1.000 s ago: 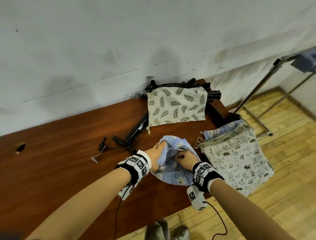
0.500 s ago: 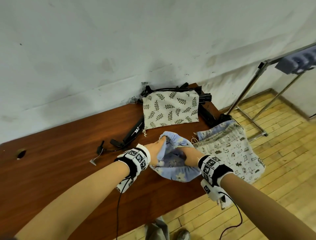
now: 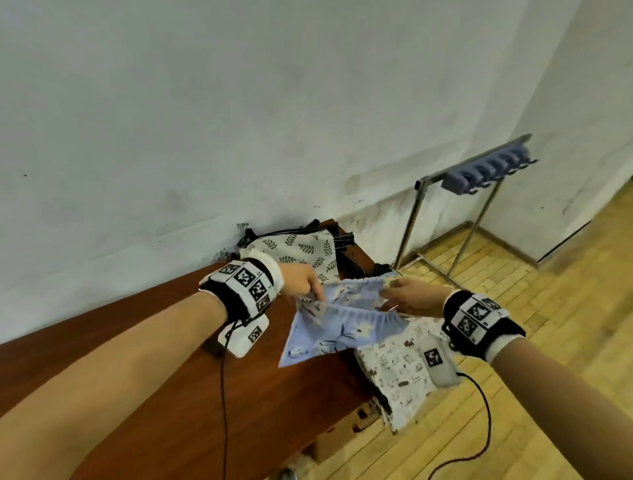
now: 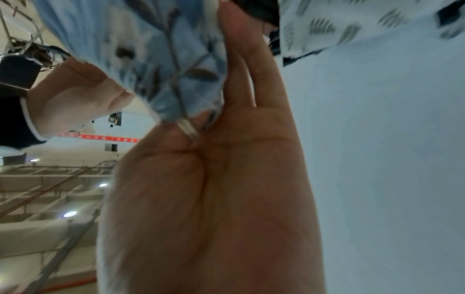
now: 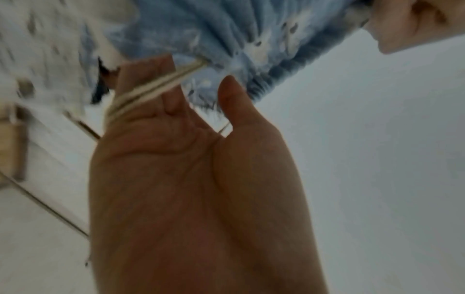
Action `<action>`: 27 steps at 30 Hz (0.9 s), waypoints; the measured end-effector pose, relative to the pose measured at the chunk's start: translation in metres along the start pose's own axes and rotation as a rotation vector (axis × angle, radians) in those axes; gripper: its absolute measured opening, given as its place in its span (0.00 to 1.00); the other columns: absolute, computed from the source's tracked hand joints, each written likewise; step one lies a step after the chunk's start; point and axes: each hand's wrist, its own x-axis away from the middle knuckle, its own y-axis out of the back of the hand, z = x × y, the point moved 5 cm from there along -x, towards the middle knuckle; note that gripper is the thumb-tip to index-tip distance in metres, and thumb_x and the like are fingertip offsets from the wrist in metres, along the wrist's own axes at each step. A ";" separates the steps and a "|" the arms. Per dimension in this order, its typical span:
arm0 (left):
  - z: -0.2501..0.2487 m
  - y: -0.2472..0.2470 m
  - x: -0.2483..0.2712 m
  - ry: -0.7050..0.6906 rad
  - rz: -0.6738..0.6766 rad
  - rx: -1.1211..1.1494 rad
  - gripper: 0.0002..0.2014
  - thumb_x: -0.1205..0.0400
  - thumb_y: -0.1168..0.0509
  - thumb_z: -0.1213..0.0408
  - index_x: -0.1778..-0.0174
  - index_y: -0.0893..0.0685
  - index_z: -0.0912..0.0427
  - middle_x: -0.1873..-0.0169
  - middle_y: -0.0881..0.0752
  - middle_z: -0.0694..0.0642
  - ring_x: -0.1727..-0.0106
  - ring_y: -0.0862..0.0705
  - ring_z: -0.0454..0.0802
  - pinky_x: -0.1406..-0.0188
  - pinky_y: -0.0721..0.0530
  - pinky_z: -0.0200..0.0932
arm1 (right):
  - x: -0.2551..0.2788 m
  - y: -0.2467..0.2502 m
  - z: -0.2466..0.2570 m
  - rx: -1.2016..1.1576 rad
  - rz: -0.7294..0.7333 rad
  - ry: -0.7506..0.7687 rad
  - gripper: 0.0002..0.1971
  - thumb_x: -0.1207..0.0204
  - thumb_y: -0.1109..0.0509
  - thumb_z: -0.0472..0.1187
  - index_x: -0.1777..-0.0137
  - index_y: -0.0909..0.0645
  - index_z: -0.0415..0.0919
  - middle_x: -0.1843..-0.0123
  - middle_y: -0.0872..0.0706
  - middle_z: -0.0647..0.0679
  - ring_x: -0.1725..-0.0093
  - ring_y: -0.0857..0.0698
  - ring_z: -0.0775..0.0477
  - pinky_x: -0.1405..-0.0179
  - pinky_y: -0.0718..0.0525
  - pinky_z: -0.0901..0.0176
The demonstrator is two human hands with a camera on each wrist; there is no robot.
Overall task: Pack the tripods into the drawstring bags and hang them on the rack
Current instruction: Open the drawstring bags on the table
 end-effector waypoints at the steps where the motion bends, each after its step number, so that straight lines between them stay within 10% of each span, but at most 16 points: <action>1: -0.016 0.007 0.004 0.000 -0.025 0.012 0.23 0.24 0.49 0.78 0.40 0.13 0.64 0.47 0.15 0.58 0.61 0.22 0.56 0.60 0.18 0.41 | 0.011 0.015 0.000 0.056 -0.032 0.000 0.08 0.15 0.38 0.41 0.44 0.21 0.38 0.57 0.17 0.47 0.62 0.19 0.52 0.60 0.18 0.61; 4: -0.061 0.018 0.011 -0.042 -0.095 0.073 0.22 0.23 0.49 0.80 0.42 0.13 0.65 0.44 0.16 0.56 0.48 0.21 0.53 0.42 0.19 0.50 | 0.043 0.058 0.000 0.346 -0.152 -0.031 0.16 0.16 0.39 0.51 0.51 0.15 0.39 0.59 0.13 0.43 0.66 0.18 0.50 0.64 0.19 0.62; 7: -0.107 0.008 0.010 -0.095 -0.109 0.301 0.23 0.20 0.51 0.84 0.40 0.15 0.68 0.48 0.17 0.58 0.53 0.17 0.52 0.51 0.13 0.44 | 0.082 0.095 -0.002 0.607 -0.269 -0.086 0.20 0.17 0.37 0.45 0.72 0.25 0.41 0.72 0.21 0.46 0.75 0.25 0.51 0.75 0.27 0.69; 12: -0.149 -0.039 -0.018 -0.131 -0.004 0.464 0.21 0.17 0.52 0.83 0.34 0.20 0.71 0.36 0.23 0.63 0.49 0.17 0.57 0.59 0.12 0.42 | 0.113 0.138 -0.035 0.668 -0.298 -0.290 0.22 0.19 0.34 0.43 0.75 0.28 0.40 0.78 0.25 0.47 0.80 0.27 0.49 0.77 0.27 0.63; 18: -0.140 -0.102 -0.066 -0.033 0.142 0.615 0.21 0.13 0.53 0.76 0.25 0.29 0.65 0.27 0.26 0.66 0.41 0.21 0.58 0.34 0.20 0.57 | 0.093 0.127 -0.072 0.866 -0.135 -0.458 0.14 0.16 0.38 0.48 0.56 0.19 0.38 0.66 0.22 0.49 0.73 0.30 0.52 0.74 0.30 0.64; 22: -0.114 -0.122 -0.097 0.110 0.119 0.762 0.19 0.12 0.49 0.69 0.24 0.31 0.65 0.22 0.32 0.60 0.31 0.24 0.59 0.45 0.17 0.50 | 0.044 0.107 -0.097 0.769 -0.105 -0.424 0.19 0.16 0.39 0.43 0.32 0.21 0.30 0.51 0.12 0.42 0.69 0.23 0.51 0.68 0.23 0.62; 27: -0.063 -0.123 -0.120 0.175 0.001 0.705 0.28 0.15 0.43 0.46 0.22 0.32 0.58 0.24 0.31 0.55 0.28 0.27 0.56 0.42 0.18 0.46 | -0.023 0.081 -0.094 0.662 -0.219 -0.223 0.27 0.16 0.39 0.43 0.19 0.38 0.36 0.23 0.27 0.38 0.33 0.21 0.42 0.44 0.19 0.56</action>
